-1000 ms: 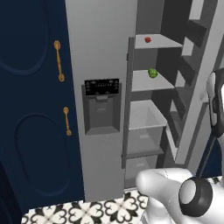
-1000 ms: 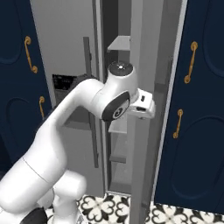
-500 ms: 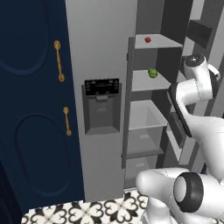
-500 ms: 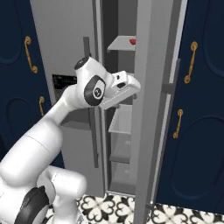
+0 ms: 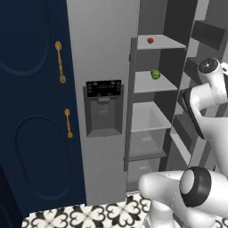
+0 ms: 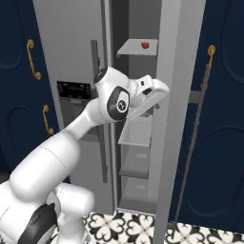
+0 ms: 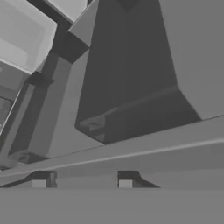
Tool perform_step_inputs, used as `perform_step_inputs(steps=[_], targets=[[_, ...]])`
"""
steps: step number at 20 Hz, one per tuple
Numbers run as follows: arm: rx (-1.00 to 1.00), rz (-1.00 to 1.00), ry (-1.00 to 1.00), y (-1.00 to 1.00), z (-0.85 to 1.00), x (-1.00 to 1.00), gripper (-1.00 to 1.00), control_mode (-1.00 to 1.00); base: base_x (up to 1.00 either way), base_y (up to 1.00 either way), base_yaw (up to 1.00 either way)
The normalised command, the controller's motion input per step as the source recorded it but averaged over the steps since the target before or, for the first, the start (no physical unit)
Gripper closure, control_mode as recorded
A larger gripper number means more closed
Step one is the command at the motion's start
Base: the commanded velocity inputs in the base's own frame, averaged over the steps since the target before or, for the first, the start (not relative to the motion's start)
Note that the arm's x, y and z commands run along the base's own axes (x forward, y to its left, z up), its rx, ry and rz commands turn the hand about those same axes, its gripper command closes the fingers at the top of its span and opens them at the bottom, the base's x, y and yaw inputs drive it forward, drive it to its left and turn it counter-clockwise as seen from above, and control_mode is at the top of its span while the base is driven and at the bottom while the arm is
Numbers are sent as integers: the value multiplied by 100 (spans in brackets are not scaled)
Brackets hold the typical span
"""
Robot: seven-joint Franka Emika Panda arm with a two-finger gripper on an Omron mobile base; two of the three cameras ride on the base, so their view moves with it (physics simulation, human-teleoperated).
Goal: Take the strawberry from the fridge and place it on top of the pancake, located on the dining counter.
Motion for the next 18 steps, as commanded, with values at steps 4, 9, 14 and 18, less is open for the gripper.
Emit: perform_step_inputs(steps=[4,9,14,18], targets=[[-4,0,0,-74,0,5,-100,-100,0,0,0],[-5,1,0,-7,-2,-2,-100,-100,0,0,0],[3,1,-4,48,42,-63,-100,-100,0,0,0],[11,11,-1,84,6,-51,-100,-100,0,0,0]])
